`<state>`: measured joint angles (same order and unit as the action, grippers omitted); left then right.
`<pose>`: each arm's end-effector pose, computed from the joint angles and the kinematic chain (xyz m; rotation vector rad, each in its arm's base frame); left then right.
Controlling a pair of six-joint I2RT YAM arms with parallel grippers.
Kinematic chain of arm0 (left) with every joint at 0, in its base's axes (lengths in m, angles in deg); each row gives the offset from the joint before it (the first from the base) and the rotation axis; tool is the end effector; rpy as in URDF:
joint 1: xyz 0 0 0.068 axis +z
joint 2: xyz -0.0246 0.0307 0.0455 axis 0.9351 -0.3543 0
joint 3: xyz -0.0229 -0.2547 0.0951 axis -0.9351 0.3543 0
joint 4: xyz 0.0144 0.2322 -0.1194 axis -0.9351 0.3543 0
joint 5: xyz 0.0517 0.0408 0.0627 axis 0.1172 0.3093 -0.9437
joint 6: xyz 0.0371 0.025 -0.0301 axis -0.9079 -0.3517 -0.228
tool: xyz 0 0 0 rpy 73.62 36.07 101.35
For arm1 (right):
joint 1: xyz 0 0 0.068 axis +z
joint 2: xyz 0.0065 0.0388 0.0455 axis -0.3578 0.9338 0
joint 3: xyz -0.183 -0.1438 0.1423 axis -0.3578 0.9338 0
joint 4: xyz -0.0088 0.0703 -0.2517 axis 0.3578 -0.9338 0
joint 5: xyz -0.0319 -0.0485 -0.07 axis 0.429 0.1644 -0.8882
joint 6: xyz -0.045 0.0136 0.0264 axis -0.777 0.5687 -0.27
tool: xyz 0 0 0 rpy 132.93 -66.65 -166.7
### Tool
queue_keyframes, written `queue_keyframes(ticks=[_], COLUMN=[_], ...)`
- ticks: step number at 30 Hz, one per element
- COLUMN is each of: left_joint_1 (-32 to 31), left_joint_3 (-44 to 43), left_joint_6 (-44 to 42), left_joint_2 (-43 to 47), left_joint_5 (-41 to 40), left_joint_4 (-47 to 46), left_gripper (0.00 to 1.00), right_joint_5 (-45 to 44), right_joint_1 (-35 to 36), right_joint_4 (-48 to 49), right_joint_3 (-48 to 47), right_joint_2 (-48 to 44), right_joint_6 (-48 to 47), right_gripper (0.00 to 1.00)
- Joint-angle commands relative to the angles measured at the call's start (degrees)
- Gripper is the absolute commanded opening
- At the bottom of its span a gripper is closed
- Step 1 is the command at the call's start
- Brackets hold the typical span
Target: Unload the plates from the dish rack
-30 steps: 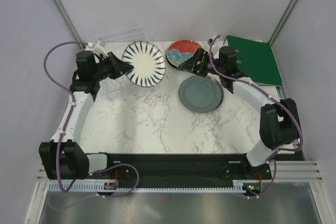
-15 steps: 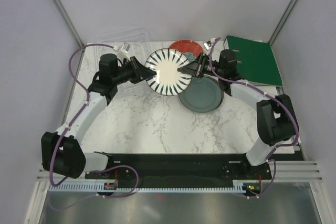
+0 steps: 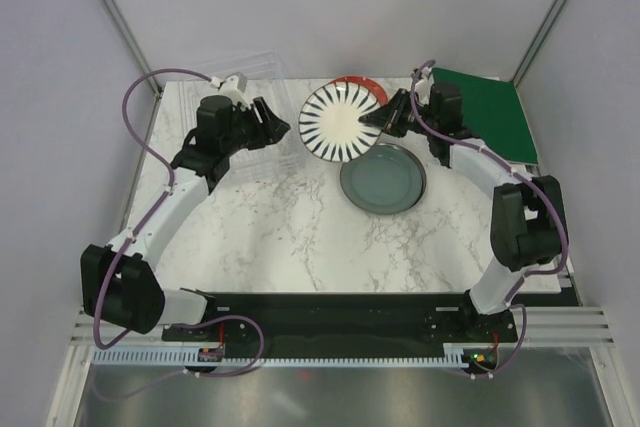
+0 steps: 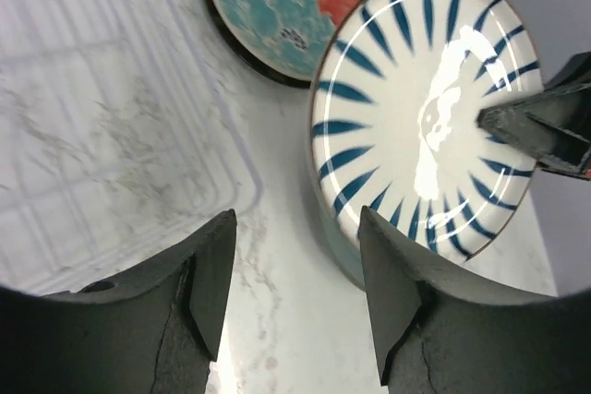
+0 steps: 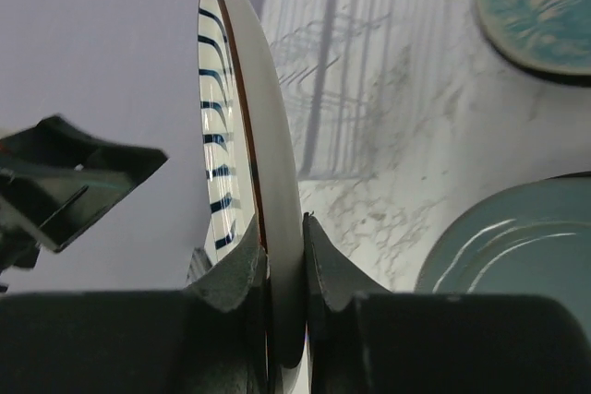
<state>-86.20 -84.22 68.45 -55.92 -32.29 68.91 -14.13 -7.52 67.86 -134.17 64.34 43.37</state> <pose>0.2980 -0.1000 0.3316 -0.0574 2.0110 -0.7728 0.3759 0.1134 0.2785 0.0693 2.0022 1.3631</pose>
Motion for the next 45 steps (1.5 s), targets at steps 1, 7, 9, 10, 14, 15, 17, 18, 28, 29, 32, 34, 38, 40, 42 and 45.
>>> queue_keyframes(ticks=[1,7,9,10,14,15,17,18,28,29,32,34,38,40,42,45], left_joint_1=[0.86,1.22,1.31,1.31,1.22,1.22,1.22,1.22,1.22,1.3,1.22,1.22,1.22,1.22,1.22,1.22], left_joint_3=[-3.2,-2.85,-2.5,-2.06,-0.83,-0.57,0.13,0.4,0.84,0.93,1.1,1.1,1.1,1.45,1.63,2.16], left_joint_6=[-9.16,-10.92,-11.1,-11.19,-10.93,-10.93,-10.75,-10.93,-12.16,-12.24,-12.42,-12.42,-12.07,-11.81,-11.63,-11.54], left_joint_2=[0.75,-1.88,-2.68,-3.47,-4.97,-4.97,-4.71,-4.53,-2.16,-1.98,-1.37,-1.19,-1.36,-1.36,-1.19,-0.84], left_joint_5=[-13.59,-16.59,-16.68,-16.51,-16.68,-16.85,-16.68,-16.85,-17.3,-17.21,-17.38,-17.3,-16.42,-15.89,-15.63,-15.54], left_joint_4=[1.02,1.11,1.02,1.02,0.93,0.67,-0.12,-0.56,-1.09,-1.09,-0.83,-0.48,-0.13,-0.04,0.23,0.4], left_gripper=[0.63,0.63,0.62,0.62,0.62,0.61,0.61,0.61,0.62,0.62,0.62,0.62,0.61,0.61,0.61,0.61], right_joint_5=[-4.11,-5.51,-6.74,-7.53,-7.8,-7.62,-8.06,-8.15,-10.17,-10.34,-10.61,-10.43,-10.52,-10.7,-11.05,-12.19], right_joint_1=[-3.87,-4.75,-5.19,-5.19,-5.72,-5.72,-6.07,-6.16,-6.95,-7.04,-6.95,-7.04,-7.04,-6.95,-7.04,-7.04], right_joint_4=[-0.43,-5.53,-6.67,-9.37,-14.31,-14.5,-15.03,-15.03,-17.66,-18.1,-19.06,-19.94,-20.3,-20.47,-20.48,-21.53], right_joint_3=[-11.33,-28.2,-34.95,-37.69,-51.49,-55.26,-58.27,-60.2,-63.74,-63.65,-62.95,-62.86,-60.58,-59.87,-58.64,-57.15], right_joint_2=[4.29,20.28,26.26,30.37,40.58,42.17,45.6,46.4,52.46,52.64,53.34,53.44,52.56,51.77,51.07,49.22], right_joint_6=[-1.6,-2.39,-2.47,-3.0,-3.09,-3.09,-2.92,-2.66,-2.21,-2.3,-2.74,-3.0,-3.71,-4.06,-4.93,-6.43], right_gripper=[0.0,0.0,0.0,0.0,0.0,0.0,0.0,0.0,0.0,0.0,0.04,0.22,0.45,0.62,0.61,0.75])
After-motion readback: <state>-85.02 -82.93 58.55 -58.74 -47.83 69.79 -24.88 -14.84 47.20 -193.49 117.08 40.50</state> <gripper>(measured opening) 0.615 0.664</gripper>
